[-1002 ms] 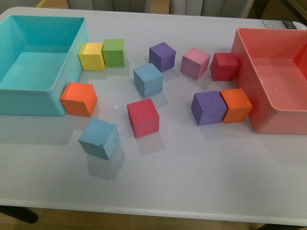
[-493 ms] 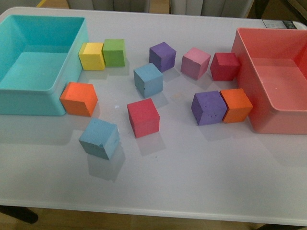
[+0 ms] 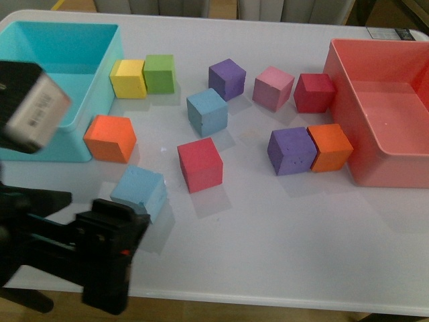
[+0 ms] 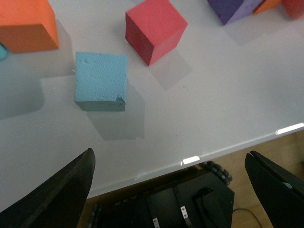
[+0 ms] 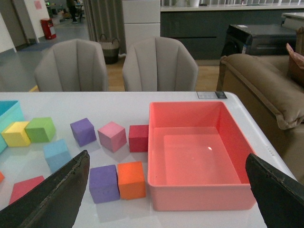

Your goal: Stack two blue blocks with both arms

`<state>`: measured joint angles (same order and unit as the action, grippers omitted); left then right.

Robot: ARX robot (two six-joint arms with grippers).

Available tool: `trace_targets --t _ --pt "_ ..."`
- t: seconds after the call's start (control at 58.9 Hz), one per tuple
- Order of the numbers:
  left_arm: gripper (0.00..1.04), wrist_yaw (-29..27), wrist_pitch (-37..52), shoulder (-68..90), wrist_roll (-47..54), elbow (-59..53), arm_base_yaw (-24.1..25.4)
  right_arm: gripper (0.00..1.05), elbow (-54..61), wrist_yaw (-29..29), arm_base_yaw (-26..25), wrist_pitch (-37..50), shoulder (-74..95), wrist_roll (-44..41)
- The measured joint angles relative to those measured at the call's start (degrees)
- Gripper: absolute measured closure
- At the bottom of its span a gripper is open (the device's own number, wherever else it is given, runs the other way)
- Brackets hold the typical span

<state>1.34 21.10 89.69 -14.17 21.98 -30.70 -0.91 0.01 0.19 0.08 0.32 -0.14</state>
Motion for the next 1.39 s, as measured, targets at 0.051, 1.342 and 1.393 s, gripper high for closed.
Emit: trace_targets --t 0.051,1.342,1.393 --pt "0.09 0.0 0.4 3.6 0.7 1.6 -0.1 0.09 0.0 0.0 0.0 0.0 0.0 0.0" --pt "0.09 2.3 -2.7 35.8 17.8 28.3 11.2 0.09 0.0 0.0 0.0 0.0 0.0 0.0" --pt "0.09 2.3 -2.7 36.3 17.8 28.6 11.4 0.09 0.0 0.0 0.0 0.0 0.0 0.0"
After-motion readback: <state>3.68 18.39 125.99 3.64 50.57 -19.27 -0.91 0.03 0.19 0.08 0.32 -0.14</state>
